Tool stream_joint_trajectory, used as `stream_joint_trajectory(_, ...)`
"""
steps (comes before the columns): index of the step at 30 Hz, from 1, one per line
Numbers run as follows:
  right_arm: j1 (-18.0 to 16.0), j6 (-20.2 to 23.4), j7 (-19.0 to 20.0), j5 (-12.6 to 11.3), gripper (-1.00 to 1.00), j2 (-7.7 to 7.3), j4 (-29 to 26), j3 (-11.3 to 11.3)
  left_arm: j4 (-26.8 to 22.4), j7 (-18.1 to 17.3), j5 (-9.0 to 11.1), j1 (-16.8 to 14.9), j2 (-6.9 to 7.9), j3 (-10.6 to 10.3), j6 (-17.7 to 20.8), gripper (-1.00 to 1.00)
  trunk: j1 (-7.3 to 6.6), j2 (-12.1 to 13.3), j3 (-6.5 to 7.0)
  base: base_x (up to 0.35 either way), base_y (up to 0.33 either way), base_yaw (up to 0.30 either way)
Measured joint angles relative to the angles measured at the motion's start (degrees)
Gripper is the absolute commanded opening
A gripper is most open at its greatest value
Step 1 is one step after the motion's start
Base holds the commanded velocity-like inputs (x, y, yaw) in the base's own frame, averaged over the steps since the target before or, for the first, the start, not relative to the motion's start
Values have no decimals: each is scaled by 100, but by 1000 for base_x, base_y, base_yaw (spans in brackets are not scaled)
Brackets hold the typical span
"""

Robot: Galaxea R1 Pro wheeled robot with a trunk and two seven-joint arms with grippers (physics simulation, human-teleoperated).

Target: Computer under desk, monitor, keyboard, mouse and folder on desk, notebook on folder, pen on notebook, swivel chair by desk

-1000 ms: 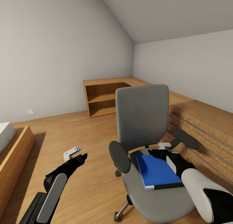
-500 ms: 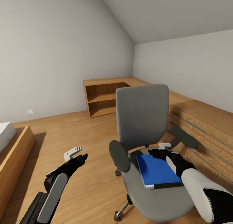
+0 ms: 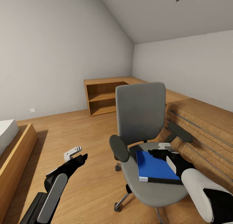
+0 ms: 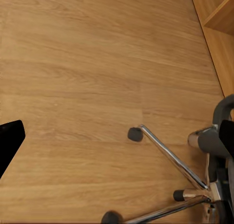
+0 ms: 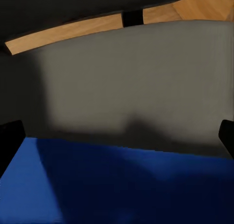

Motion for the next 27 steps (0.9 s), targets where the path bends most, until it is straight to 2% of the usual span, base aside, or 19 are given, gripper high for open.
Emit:
stream_joint_trajectory(22, -1, 3, 0, 0, 100, 0, -12, 0, 0, 0, 6, 0, 0, 0, 0, 100, 1, 0, 0, -201, 0, 0)
stream_joint_trajectory(27, -1, 4, 0, 0, 100, 0, -14, 0, 0, 0, 6, 0, 0, 0, 0, 100, 0, 0, 0, -75, 0, 0)
